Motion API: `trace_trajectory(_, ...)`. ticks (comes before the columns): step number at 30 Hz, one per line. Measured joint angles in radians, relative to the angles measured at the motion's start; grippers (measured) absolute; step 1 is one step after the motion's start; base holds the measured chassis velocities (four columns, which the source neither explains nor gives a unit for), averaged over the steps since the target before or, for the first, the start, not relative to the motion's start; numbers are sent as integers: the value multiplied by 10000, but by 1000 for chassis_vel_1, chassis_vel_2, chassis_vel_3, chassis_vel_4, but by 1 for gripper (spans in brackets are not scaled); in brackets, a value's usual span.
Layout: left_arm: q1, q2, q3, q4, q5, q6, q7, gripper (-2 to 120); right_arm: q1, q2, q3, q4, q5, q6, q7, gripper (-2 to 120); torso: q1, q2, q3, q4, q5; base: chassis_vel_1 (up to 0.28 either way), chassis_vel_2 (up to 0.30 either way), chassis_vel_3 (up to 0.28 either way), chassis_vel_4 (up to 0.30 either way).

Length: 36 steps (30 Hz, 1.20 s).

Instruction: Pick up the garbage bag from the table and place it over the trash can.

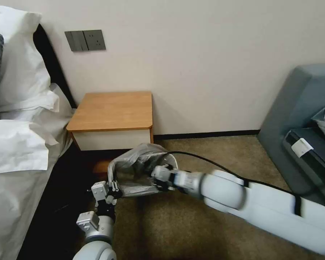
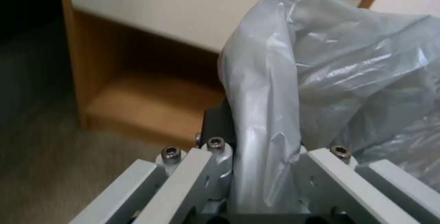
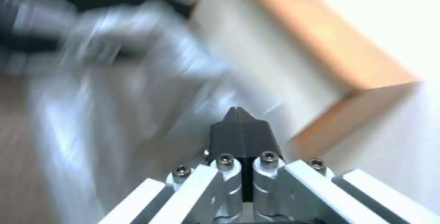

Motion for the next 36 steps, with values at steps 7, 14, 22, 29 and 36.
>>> trace_trajectory(7,-99,137,-31,-206,-707,1667,290,6,-4038,1024,4225,996,567,646,1171,24,0,0,0,-1,8,0,0,0,0)
trace_trajectory(14,-172,316,-81,110,-1478,2504,743,6,-6203,2927,6727,1173,1431,813,1625,46,0,0,1,-1,2,0,0,0,0)
trace_trajectory(22,-224,248,-14,892,-1169,2527,1010,6,-6506,3708,7154,703,1546,901,1522,80,0,-1,2,2,1,0,0,0,0)
trace_trajectory(29,-300,252,-47,1211,-991,2439,1105,6,-6496,3925,7163,569,1279,970,1406,99,0,0,2,3,1,0,0,0,0)
trace_trajectory(36,-277,245,-21,1304,-794,2376,1266,13,-6589,4002,7208,623,1152,994,1357,100,0,0,2,3,1,0,0,0,0)
